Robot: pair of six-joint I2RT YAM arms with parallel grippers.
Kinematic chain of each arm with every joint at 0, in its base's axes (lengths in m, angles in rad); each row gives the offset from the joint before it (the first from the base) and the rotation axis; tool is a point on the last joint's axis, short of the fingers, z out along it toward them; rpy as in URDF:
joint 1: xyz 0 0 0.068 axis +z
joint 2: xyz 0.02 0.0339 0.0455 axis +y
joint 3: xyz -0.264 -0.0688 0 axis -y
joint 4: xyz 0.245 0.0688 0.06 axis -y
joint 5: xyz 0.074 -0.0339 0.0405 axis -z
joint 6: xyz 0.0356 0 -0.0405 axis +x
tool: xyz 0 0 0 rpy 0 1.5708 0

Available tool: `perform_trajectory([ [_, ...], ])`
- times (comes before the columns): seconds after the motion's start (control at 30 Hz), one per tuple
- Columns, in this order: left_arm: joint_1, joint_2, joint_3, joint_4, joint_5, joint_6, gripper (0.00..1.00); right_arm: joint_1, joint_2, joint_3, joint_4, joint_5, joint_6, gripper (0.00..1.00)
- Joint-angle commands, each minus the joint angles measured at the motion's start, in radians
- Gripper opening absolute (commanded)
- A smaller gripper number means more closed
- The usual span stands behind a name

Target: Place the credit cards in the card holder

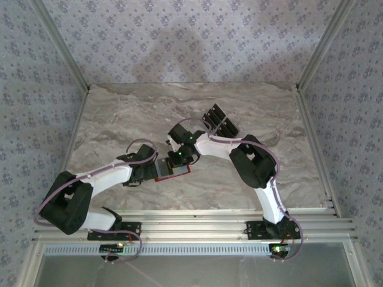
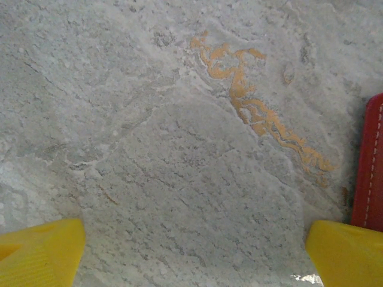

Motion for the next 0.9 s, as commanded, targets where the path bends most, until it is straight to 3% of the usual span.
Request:
perform_trajectory([
  [0.0, 0.005, 0.038, -0.014, 0.03, 0.016, 0.01, 0.98, 0.016, 0.038, 0.041, -0.028, -0.031, 0.0, 0.06],
  [0.2, 0.006, 0.018, 0.002, 0.003, 0.01, 0.012, 0.98, 0.017, 0.033, 0.065, -0.027, -0.056, 0.0, 0.07],
  [0.5, 0.014, -0.098, 0.014, -0.085, -0.02, 0.005, 0.98, -0.04, -0.09, -0.014, -0.003, -0.031, -0.001, 0.15],
  [0.87, 0.02, -0.103, 0.097, -0.09, 0.006, 0.042, 0.98, -0.069, -0.063, -0.121, 0.037, 0.032, 0.004, 0.14],
])
